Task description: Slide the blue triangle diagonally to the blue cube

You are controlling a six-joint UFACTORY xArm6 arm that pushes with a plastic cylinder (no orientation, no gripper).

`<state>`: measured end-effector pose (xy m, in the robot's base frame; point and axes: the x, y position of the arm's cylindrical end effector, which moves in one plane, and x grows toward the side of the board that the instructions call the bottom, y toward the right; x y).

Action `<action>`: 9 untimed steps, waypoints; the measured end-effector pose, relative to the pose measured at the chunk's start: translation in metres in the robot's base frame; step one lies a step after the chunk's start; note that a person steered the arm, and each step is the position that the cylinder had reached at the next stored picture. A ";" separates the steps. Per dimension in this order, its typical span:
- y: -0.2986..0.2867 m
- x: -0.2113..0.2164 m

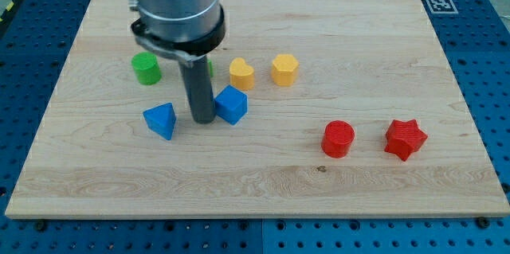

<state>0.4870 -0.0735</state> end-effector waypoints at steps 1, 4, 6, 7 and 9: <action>-0.015 0.000; -0.058 -0.004; -0.105 -0.005; -0.126 -0.005; -0.128 -0.002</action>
<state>0.4847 -0.2014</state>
